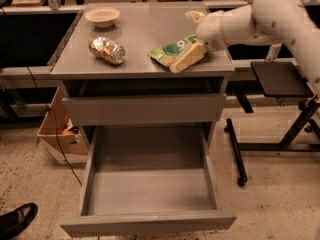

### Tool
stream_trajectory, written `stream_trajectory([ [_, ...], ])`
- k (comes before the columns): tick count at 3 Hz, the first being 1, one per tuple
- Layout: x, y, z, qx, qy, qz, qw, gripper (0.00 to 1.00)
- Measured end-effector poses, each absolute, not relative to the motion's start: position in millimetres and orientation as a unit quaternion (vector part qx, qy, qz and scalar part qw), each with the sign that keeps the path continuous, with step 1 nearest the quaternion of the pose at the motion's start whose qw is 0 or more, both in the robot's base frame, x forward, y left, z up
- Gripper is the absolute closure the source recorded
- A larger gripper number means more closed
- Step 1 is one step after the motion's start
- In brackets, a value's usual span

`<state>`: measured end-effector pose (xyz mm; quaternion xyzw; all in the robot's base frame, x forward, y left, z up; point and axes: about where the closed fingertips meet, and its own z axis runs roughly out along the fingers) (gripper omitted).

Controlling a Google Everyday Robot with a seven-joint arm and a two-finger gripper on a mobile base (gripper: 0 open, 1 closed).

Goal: Pick orange can from middle drawer and place on counter

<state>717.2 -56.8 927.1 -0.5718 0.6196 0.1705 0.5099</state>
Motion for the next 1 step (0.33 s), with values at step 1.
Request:
stream_trajectory([
  [1, 713.3, -71.8, 926.3, -0.572, 0.621, 0.164, 0.511, 0.0],
])
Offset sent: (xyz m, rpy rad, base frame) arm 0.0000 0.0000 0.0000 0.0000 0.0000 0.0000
